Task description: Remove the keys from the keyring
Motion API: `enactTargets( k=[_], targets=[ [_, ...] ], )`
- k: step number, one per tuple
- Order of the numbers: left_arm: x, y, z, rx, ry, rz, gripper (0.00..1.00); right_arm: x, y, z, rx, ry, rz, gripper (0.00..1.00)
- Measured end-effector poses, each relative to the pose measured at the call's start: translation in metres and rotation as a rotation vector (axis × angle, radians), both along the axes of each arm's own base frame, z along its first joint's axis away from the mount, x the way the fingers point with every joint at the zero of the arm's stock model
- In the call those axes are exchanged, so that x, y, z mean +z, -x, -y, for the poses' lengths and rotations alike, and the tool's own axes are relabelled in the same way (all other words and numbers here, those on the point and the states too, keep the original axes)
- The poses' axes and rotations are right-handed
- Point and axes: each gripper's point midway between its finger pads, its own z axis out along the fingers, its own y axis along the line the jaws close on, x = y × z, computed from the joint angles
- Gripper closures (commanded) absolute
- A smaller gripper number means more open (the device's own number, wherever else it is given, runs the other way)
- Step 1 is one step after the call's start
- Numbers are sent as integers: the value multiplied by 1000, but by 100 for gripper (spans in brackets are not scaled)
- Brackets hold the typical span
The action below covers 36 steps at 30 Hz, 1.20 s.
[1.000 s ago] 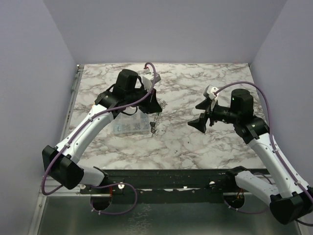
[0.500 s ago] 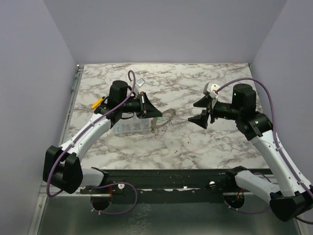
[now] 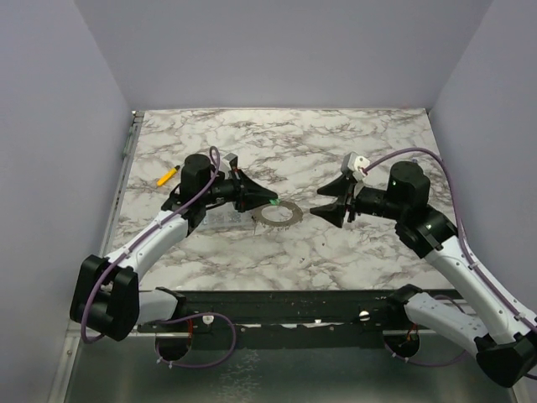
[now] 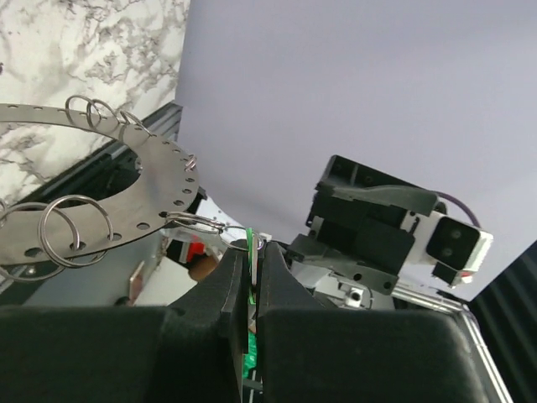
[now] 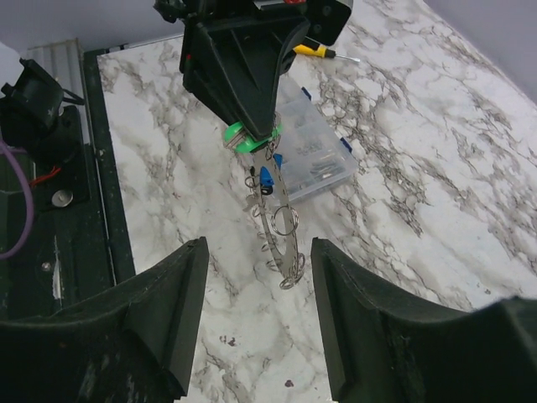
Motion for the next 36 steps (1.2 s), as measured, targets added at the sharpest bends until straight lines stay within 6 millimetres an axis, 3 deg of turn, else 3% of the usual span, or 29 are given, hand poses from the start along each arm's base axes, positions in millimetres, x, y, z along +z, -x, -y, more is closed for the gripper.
enactTargets(
  k=[7, 12, 22, 29, 36],
  targets=[
    [26, 1, -4, 59, 55, -19, 100, -13, 0, -24, 22, -45, -12, 46],
    [44, 6, -8, 84, 100, 1, 100, -8, -6, -38, 43, -67, 35, 52],
    [59, 9, -11, 91, 155, 14, 100, 9, -8, -63, 110, -85, 127, 55],
    [62, 10, -11, 91, 162, 17, 100, 9, -11, -83, 144, -69, 160, 56],
    [66, 11, -9, 83, 172, 38, 100, 10, -26, -89, 96, -69, 208, 56]
  ],
)
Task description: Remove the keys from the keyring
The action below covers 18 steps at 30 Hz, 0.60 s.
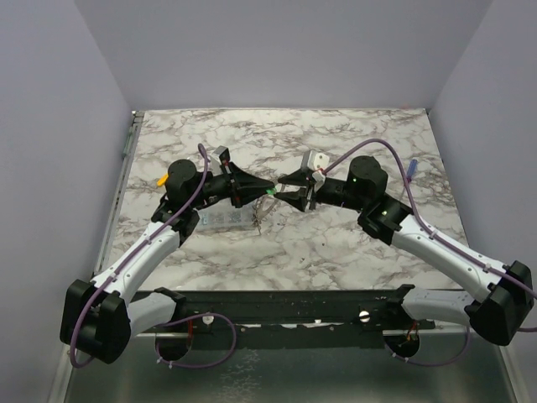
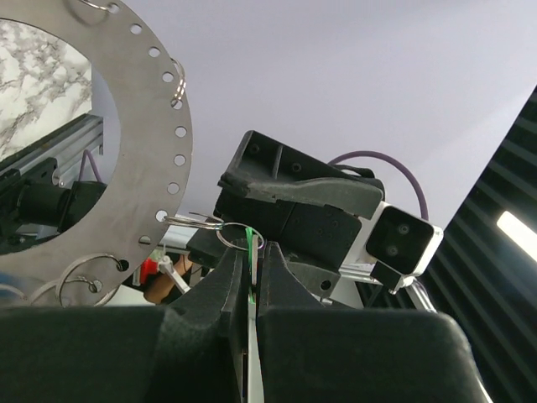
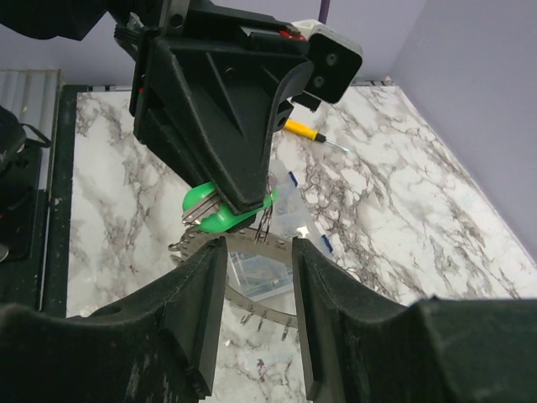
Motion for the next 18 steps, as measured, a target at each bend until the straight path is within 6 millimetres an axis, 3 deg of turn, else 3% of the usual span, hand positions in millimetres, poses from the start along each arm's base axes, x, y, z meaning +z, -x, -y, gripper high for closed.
enactTargets(
  k=[18],
  targets=[
    [20, 8, 5, -28, 44, 62, 100, 2, -8, -12, -1, -15, 70, 65]
  ],
)
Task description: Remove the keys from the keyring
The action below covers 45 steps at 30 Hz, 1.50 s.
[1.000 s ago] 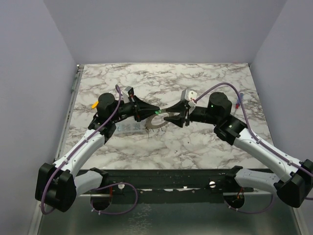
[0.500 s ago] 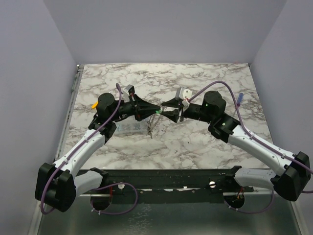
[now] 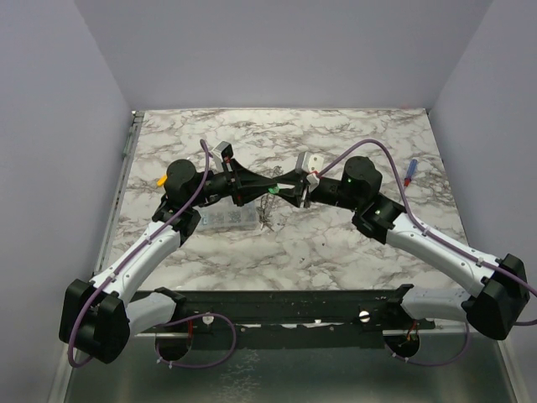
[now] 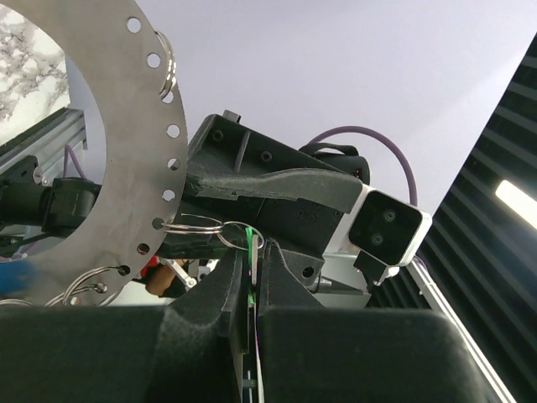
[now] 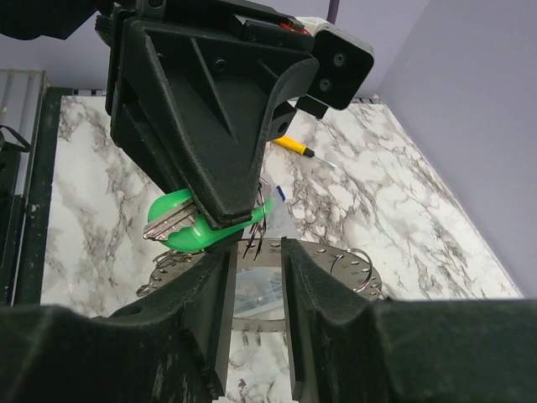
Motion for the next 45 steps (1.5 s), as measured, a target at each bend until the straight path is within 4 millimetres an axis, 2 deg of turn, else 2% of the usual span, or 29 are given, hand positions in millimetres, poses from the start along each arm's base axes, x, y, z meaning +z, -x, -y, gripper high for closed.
enactTargets(
  k=[9, 14, 17, 19, 21, 25, 28, 36, 40, 44, 45],
  targets=[
    [3, 0, 0, 0, 8, 15, 100, 3, -2, 0, -7, -8, 12, 60],
    [4, 0, 0, 0, 12, 20, 100, 7, -2, 0, -7, -16, 17, 53],
    [5, 0, 0, 0, 14, 24, 100, 11, -2, 0, -7, -21, 24, 56],
    [5, 0, 0, 0, 15, 24, 100, 11, -2, -1, -7, -22, 25, 64],
    [5, 0, 0, 0, 14, 24, 100, 11, -2, -1, -6, -22, 25, 67],
    [5, 0, 0, 0, 16, 21, 100, 12, -1, 0, -6, -24, 26, 58],
    [5, 0, 0, -1, 18, 22, 100, 12, -1, 0, -5, -25, 27, 60],
    [5, -1, 0, -1, 20, 23, 100, 12, -1, 0, -6, -26, 24, 57],
    [6, -1, 0, -1, 23, 24, 100, 13, 0, 0, -5, -29, 16, 74],
    [7, -1, 0, 0, 26, 27, 100, 13, 1, 0, -5, -30, 10, 98],
    [7, -1, 0, -1, 27, 28, 100, 13, 1, 0, -7, -31, 8, 99]
  ],
)
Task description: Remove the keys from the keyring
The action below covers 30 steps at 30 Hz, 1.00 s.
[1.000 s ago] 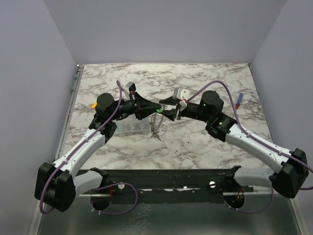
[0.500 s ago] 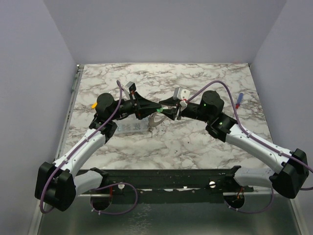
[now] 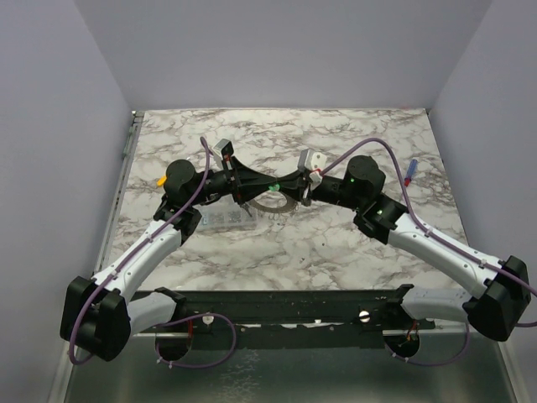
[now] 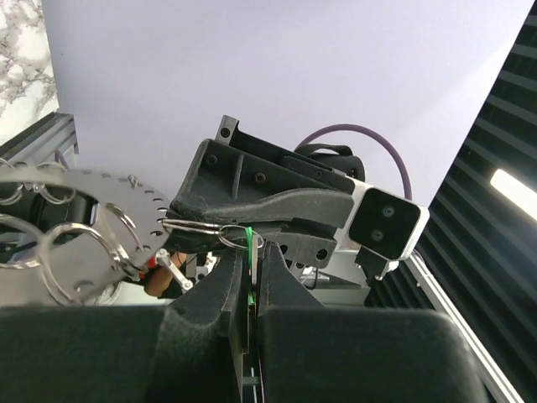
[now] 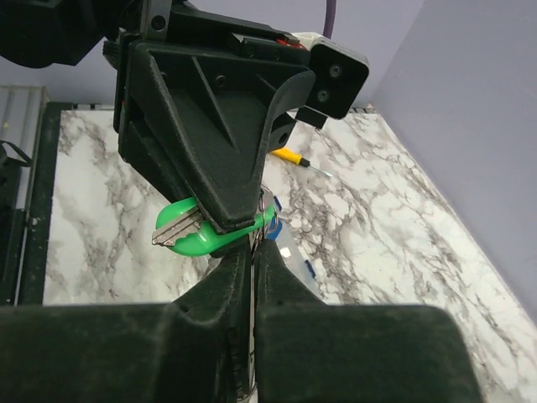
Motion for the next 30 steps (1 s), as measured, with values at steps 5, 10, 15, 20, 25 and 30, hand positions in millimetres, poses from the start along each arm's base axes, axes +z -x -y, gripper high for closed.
enactTargets(
  k=[5, 10, 15, 20, 25, 30],
  targets=[
    [1, 0, 0, -1, 5, 4, 100, 3, -1, 5, -24, -6, 10, 99],
    [-5, -2, 2, -11, -5, -15, 100, -2, 9, 21, -51, -21, 55, 99],
    [-11, 1, 7, -46, -16, -32, 100, -6, 11, 33, -95, -51, 121, 99],
    [-16, 0, 9, -56, -25, -48, 100, -10, 9, 37, -119, -55, 170, 99],
    [-21, 0, 10, -56, -42, -33, 100, -8, 9, 40, -136, -62, 183, 99],
    [-32, -2, 11, -50, -138, 69, 100, -13, 9, 41, -144, -46, 166, 99]
  ],
)
